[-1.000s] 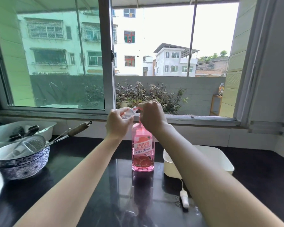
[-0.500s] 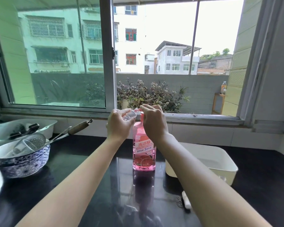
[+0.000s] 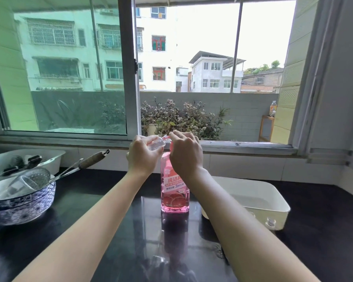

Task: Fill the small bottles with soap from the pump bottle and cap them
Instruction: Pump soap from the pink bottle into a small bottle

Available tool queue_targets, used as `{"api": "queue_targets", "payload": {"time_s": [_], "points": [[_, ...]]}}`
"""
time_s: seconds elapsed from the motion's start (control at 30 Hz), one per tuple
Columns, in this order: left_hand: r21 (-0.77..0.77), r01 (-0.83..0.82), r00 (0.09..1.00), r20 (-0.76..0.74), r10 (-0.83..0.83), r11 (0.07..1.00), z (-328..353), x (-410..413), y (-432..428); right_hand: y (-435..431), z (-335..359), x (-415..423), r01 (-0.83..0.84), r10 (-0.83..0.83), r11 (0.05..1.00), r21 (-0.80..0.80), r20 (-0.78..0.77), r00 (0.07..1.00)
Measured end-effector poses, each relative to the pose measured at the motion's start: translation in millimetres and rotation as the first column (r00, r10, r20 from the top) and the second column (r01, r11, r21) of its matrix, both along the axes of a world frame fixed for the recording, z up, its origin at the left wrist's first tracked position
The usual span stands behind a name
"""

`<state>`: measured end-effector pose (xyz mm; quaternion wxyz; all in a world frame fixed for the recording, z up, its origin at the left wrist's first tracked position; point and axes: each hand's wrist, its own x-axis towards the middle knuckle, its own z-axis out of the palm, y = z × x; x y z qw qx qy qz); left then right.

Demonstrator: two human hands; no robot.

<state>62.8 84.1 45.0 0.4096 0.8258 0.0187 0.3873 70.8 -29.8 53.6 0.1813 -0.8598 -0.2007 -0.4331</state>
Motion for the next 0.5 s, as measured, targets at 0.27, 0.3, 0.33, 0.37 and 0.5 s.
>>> {"api": "queue_targets", "payload": {"time_s": [0.27, 0.3, 0.33, 0.37, 0.5], "points": [[-0.002, -0.015, 1.0, 0.015, 0.015, 1.0, 13.1, -2.6, -3.2, -9.5, 34.9, -2.7, -0.032, 0.024, 0.997, -0.064, -0.129, 0.991], [-0.007, -0.015, 1.0, 0.014, 0.015, 1.0, 12.8, -2.3, -2.7, -7.6, 33.8, -2.1, -0.029, 0.021, 0.997, -0.069, -0.122, 0.992], [-0.012, -0.013, 1.0, 0.014, 0.014, 1.0, 11.1, -2.0, -2.6, -5.8, 29.3, -0.6, -0.026, 0.019, 0.997, -0.067, -0.103, 0.995], [-0.015, -0.012, 1.0, 0.012, 0.012, 1.0, 8.7, -1.7, -2.2, -4.2, 22.1, 1.5, -0.023, 0.019, 0.998, -0.057, -0.074, 0.997], [-0.013, -0.009, 1.0, -0.002, 0.009, 1.0, -0.7, -0.8, -0.5, 0.6, -4.7, 2.8, -0.043, 0.045, 0.998, 0.035, -0.049, 0.998]]}}
